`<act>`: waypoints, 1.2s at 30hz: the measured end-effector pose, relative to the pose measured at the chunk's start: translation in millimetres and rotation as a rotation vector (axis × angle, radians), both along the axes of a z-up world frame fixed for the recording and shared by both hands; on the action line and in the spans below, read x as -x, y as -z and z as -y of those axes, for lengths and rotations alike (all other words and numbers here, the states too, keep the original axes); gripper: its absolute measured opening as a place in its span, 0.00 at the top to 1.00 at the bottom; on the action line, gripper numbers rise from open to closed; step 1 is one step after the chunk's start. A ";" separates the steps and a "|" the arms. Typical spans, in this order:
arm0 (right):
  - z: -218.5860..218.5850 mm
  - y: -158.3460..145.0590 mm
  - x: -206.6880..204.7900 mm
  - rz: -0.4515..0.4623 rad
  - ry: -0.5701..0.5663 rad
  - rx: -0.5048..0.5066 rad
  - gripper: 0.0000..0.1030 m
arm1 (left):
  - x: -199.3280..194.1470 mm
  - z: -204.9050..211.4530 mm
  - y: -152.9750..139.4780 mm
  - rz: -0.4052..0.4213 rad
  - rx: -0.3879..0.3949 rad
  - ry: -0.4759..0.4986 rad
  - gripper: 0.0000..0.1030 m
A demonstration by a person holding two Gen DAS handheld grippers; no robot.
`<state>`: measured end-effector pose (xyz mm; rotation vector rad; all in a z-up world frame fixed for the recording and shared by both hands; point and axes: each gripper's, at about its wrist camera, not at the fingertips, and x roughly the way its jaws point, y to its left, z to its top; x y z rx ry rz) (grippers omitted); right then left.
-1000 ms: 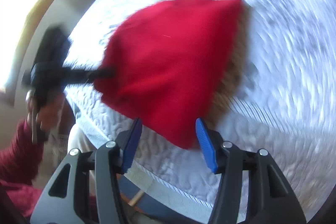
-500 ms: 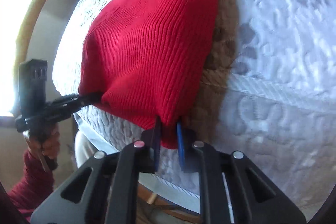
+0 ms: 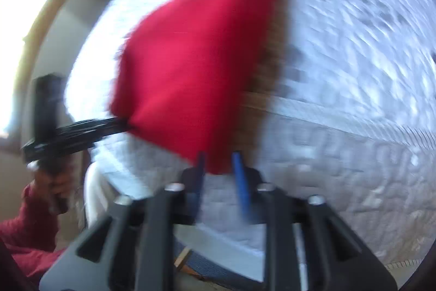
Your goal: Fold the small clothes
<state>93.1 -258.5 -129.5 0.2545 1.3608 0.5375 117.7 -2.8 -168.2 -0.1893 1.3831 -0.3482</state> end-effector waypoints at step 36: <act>-0.7 15.6 8.9 0.082 -0.118 0.200 0.91 | 1.5 39.5 -1.7 0.105 -0.204 0.035 0.58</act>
